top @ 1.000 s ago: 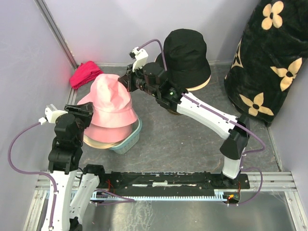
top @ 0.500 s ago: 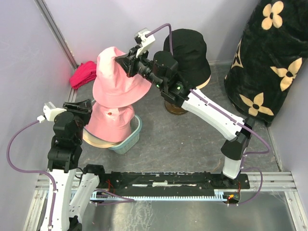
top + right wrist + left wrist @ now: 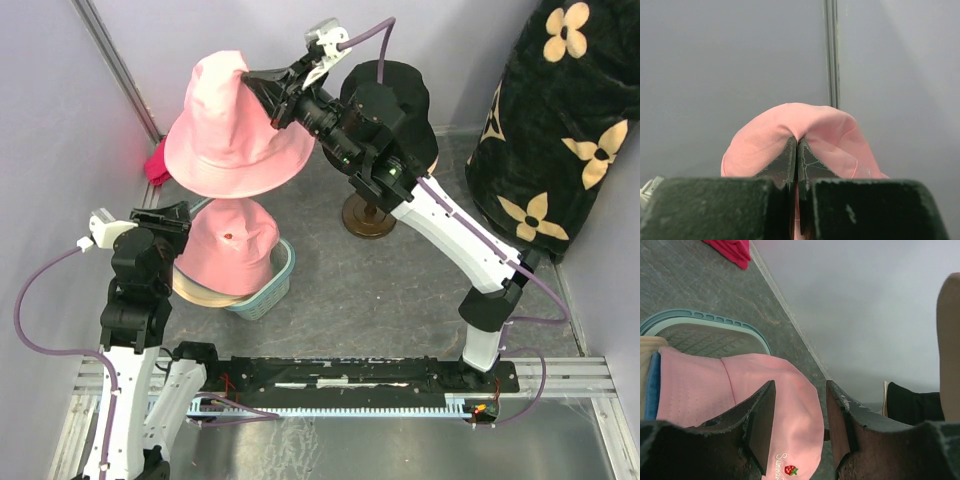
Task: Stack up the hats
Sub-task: Pick up the hat from the bin, then stack the hat on the hat.
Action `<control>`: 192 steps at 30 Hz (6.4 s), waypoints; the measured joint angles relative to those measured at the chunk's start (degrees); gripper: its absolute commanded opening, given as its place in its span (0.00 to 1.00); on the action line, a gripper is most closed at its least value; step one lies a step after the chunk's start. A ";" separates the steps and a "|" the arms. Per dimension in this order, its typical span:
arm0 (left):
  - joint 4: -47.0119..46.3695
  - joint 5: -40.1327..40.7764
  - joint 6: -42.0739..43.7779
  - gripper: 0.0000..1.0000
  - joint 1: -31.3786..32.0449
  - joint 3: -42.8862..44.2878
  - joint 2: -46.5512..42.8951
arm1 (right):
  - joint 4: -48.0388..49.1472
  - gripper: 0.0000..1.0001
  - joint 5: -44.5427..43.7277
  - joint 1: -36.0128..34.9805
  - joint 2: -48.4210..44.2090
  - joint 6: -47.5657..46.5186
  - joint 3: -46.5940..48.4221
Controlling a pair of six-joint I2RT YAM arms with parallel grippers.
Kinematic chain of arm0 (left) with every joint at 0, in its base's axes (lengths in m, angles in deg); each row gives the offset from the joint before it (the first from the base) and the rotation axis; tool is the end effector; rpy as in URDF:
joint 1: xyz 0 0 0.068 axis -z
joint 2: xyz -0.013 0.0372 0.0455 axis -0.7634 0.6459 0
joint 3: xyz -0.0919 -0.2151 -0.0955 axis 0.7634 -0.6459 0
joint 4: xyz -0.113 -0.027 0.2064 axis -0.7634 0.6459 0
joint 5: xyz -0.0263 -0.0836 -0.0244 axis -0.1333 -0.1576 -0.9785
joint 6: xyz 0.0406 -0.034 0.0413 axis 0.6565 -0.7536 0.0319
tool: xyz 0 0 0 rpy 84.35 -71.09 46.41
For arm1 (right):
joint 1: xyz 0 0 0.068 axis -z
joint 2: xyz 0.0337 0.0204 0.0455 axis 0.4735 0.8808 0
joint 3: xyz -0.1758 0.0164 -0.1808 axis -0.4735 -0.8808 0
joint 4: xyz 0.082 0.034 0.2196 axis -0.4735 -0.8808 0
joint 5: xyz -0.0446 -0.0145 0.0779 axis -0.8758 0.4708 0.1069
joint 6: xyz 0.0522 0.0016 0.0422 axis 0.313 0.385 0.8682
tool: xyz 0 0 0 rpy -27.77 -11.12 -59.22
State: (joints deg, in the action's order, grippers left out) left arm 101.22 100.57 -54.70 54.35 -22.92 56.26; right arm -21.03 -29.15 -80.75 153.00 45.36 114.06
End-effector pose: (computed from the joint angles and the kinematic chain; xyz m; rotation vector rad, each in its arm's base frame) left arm 0.1243 0.0080 0.3506 -1.0718 1.4513 -0.5309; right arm 0.2320 0.3023 0.5357 -0.4372 1.1254 0.9631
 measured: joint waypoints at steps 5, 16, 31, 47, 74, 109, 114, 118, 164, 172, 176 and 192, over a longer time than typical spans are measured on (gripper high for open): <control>-1.22 0.02 -0.02 0.52 0.00 0.00 0.33 | 1.51 0.01 -0.17 0.26 0.39 -1.81 2.47; -4.02 0.00 -0.11 0.52 0.00 -1.05 1.49 | 1.42 0.01 -1.81 4.35 3.54 -5.62 13.20; -7.93 -0.68 -0.11 0.53 0.00 -1.86 5.60 | 1.68 0.01 -5.97 12.79 3.34 -8.92 17.16; -10.38 -0.79 0.07 0.56 0.00 5.05 12.70 | 1.31 0.01 -9.11 20.31 -3.58 -8.48 4.07; -20.37 -5.18 5.35 0.57 5.22 21.24 28.63 | 2.47 0.01 -9.38 24.26 -11.17 -2.78 -10.23; -35.69 -18.38 6.45 0.62 17.92 39.36 58.69 | 3.78 0.02 -9.14 24.65 -21.38 2.19 -28.83; -37.05 -20.26 5.86 0.64 17.97 39.36 60.11 | 3.39 0.09 -9.86 24.65 -22.43 2.56 -30.62; -38.23 -21.84 5.22 0.64 17.97 39.06 60.37 | 2.95 0.21 -10.54 24.65 -22.43 3.15 -30.60; -62.88 -34.69 -10.67 0.67 14.51 22.56 60.11 | 2.97 0.54 -6.14 52.33 -37.86 59.60 -61.72; -66.18 -37.05 -12.09 0.67 14.51 22.56 60.98 | 11.19 0.54 0.55 53.42 -33.83 69.59 -62.49; -65.61 -37.68 -12.22 0.67 14.51 22.56 61.75 | 12.96 0.54 2.38 53.57 -32.48 71.87 -62.49; -64.02 -38.12 -12.26 0.67 14.56 22.58 62.84 | 15.02 0.54 7.69 53.75 -27.93 75.19 -62.42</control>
State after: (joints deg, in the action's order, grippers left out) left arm 37.21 62.45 -66.96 68.90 -0.34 119.10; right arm -6.01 -21.46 -27.00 125.06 120.54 51.64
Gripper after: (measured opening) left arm 0.671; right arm 0.544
